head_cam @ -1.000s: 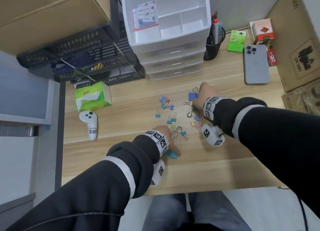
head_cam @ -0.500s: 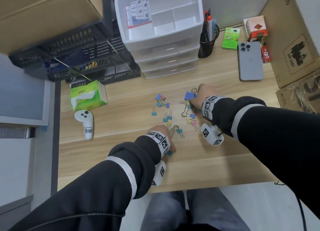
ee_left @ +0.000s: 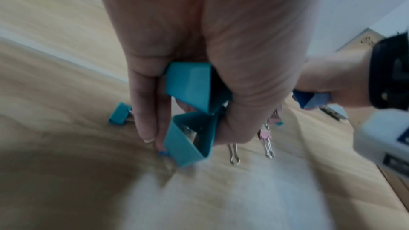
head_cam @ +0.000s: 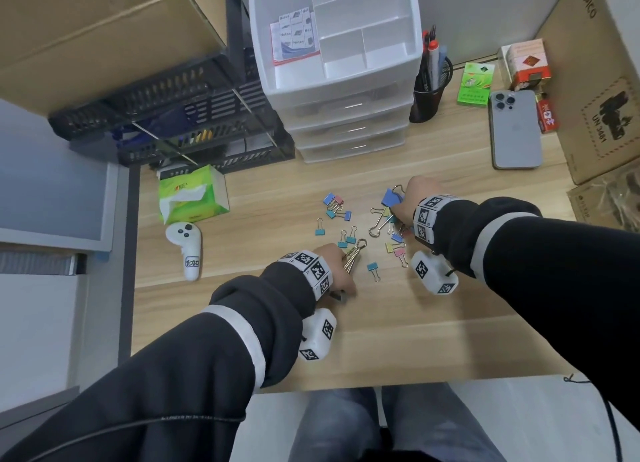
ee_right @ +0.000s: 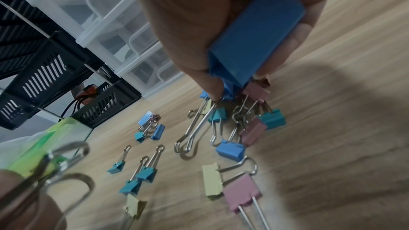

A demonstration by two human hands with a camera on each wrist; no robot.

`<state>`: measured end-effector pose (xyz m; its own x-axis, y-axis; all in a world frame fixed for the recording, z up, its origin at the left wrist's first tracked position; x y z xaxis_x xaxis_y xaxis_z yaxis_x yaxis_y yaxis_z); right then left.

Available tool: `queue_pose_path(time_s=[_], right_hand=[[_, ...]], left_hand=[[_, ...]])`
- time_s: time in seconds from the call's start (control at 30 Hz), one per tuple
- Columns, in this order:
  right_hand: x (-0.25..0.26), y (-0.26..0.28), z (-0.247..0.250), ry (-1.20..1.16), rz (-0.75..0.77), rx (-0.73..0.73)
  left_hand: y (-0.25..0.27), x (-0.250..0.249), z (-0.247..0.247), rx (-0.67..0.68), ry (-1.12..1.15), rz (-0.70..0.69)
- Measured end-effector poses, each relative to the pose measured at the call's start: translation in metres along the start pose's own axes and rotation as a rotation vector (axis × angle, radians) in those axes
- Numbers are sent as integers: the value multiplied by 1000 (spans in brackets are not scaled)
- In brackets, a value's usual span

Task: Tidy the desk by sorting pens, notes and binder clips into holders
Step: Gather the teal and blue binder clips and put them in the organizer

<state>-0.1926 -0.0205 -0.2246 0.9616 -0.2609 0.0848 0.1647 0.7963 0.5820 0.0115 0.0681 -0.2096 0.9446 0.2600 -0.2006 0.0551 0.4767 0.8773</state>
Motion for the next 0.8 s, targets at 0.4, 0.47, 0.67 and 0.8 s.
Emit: queue_pose_path(time_s=[0.4,0.47,0.67,0.8], right_hand=[[6,-3,1,46,61,-6],[7,-2,3,59,67,-17],[7,4,9,44,73,-17],[8,6,19,-123,72,58]], left_hand=[[2,2,27,-28,269,-32],[1,4,30,-40,289,-33],[2,5,46,-105,340,-42],[3,2,64,-141,327,-78]])
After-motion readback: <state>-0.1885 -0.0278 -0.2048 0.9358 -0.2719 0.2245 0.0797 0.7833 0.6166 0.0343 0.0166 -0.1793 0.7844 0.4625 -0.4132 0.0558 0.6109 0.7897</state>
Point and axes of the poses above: each hand's wrist, its own y-axis away from the middle knuckle, its own z-axis out of the back of the hand, x = y × z, the point moved 7 cm from there along -y, towards the middle knuckle, and after that the axes turned 9 degrees about y, right-handed, at the moved point
